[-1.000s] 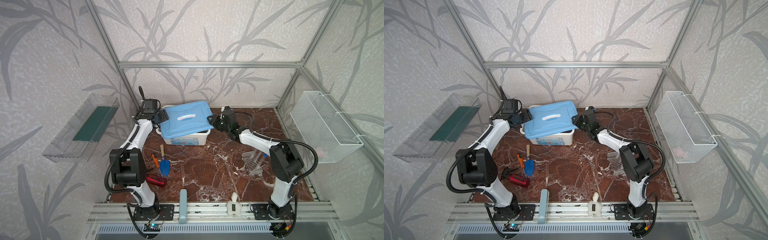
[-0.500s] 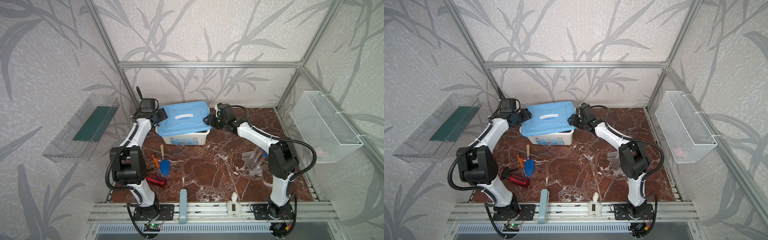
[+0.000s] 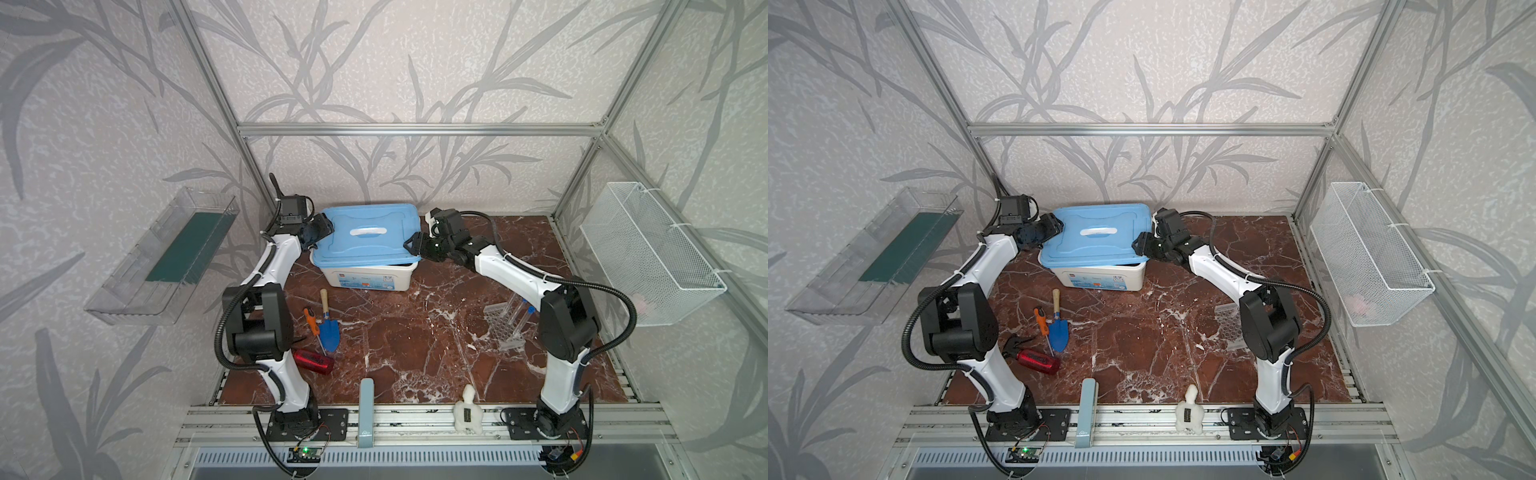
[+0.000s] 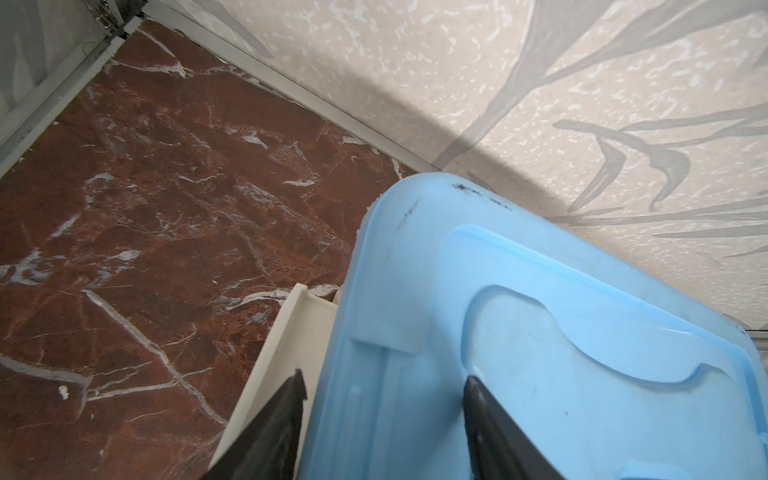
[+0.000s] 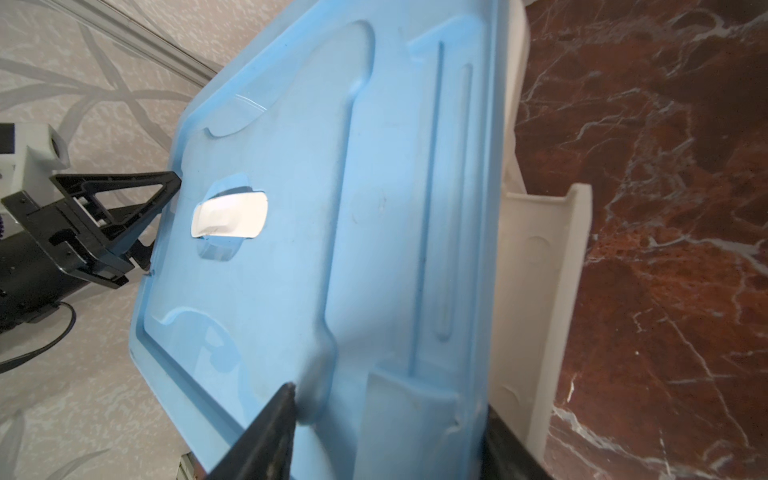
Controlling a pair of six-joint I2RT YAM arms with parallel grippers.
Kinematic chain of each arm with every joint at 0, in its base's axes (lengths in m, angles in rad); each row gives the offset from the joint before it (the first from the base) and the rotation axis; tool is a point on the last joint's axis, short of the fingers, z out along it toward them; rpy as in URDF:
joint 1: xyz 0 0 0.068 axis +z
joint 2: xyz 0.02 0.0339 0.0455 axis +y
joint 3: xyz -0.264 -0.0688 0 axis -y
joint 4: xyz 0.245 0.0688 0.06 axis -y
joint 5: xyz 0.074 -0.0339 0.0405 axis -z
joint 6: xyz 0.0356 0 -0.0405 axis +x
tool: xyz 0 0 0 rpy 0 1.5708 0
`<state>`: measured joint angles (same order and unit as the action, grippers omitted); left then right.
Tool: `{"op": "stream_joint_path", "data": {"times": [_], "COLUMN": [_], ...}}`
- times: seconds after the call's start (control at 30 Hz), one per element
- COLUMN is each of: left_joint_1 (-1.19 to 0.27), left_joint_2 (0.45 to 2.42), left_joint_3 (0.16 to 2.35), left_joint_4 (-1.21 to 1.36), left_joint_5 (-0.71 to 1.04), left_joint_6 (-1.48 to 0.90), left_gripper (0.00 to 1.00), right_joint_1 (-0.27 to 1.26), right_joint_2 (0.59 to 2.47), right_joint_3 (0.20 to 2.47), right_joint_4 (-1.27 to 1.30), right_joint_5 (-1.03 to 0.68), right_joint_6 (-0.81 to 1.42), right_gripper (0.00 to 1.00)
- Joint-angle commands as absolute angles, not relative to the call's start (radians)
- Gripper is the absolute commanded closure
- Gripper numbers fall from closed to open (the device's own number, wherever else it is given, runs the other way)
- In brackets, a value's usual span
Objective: Organize the chemistry lab equipment
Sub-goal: 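Press the blue lid down onto the bin rim with both grippers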
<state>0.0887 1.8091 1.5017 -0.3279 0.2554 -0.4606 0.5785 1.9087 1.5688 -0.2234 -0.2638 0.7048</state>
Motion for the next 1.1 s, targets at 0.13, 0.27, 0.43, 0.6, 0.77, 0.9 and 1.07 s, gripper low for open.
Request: {"op": "stream_joint_path", "data": {"times": [0.13,0.27,0.43,0.6,0.77,0.9,1.07], "left_joint_1": [0.074,0.07,0.07,0.068,0.067,0.067,0.051], "left_joint_2": [1.848,1.845,1.864,1.813,1.823,1.853,1.828], "left_joint_3": [1.536,1.533,1.513,1.435,1.462,1.495,1.459], "left_joint_4": [-0.418,-0.422,-0.415,-0.363,-0.379,-0.392,-0.388], "left_joint_5": [0.293,0.3,0.328,0.34,0.33,0.337,0.329], "left_joint_6": [-0.471,-0.48,-0.492,-0.523,-0.513,-0.52,-0.531], "left_gripper": [0.31,0.33,0.43,0.39,0.33,0.37,0.45], "right_joint_1": [0.615,0.625,0.641,0.647,0.652,0.65,0.63], "right_joint_2": [1.851,1.826,1.831,1.772,1.713,1.723,1.789], "right_joint_3": [1.514,1.482,1.51,1.46,1.424,1.397,1.478], "right_joint_4": [-0.339,-0.334,-0.36,-0.382,-0.397,-0.345,-0.39], "right_joint_5": [-0.304,-0.268,-0.291,-0.285,-0.274,-0.212,-0.186], "right_joint_6": [0.644,0.612,0.604,0.609,0.6,0.595,0.588], "right_gripper": [0.42,0.41,0.43,0.42,0.41,0.41,0.41]}}
